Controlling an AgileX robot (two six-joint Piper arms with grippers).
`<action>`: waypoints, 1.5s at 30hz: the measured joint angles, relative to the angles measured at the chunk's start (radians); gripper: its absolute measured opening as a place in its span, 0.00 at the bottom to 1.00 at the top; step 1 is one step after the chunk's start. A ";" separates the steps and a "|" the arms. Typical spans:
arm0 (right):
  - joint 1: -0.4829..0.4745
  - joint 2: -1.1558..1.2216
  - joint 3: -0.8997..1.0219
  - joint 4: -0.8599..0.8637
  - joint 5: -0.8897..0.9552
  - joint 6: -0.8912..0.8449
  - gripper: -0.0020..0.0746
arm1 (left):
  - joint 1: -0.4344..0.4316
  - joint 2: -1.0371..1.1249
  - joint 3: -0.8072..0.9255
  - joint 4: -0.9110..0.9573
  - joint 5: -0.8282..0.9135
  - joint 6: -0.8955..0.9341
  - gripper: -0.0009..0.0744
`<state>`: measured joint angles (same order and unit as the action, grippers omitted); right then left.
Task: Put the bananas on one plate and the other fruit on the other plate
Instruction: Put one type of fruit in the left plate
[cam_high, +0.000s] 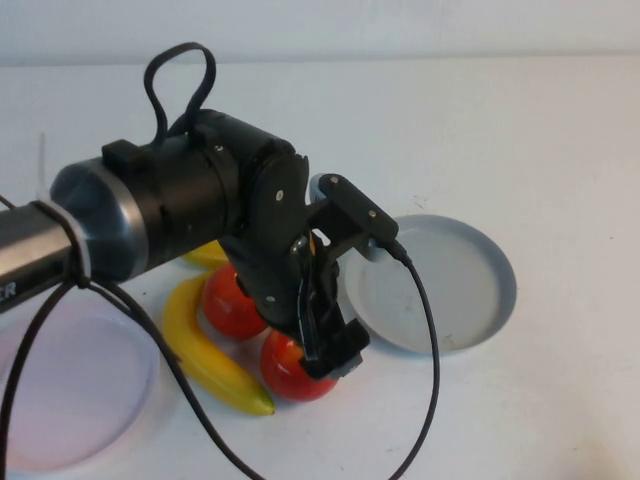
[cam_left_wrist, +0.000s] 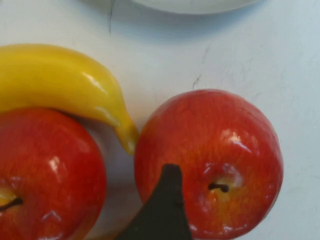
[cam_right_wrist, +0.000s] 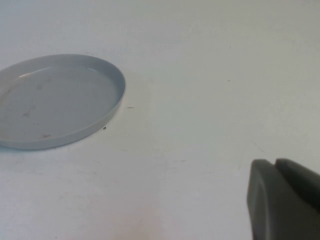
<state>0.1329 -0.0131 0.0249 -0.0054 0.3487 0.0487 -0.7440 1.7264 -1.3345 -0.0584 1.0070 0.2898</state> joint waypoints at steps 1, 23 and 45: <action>0.000 0.000 0.000 0.000 0.000 0.000 0.00 | -0.010 0.000 0.000 0.010 -0.008 0.000 0.88; 0.000 0.000 0.000 0.000 0.000 0.000 0.00 | -0.036 0.067 -0.008 0.124 -0.009 -0.099 0.89; 0.000 0.000 0.000 0.000 0.000 0.000 0.00 | -0.037 0.073 -0.050 0.089 0.026 -0.104 0.89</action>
<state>0.1329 -0.0131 0.0249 -0.0054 0.3487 0.0487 -0.7811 1.7992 -1.3845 0.0306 1.0331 0.1862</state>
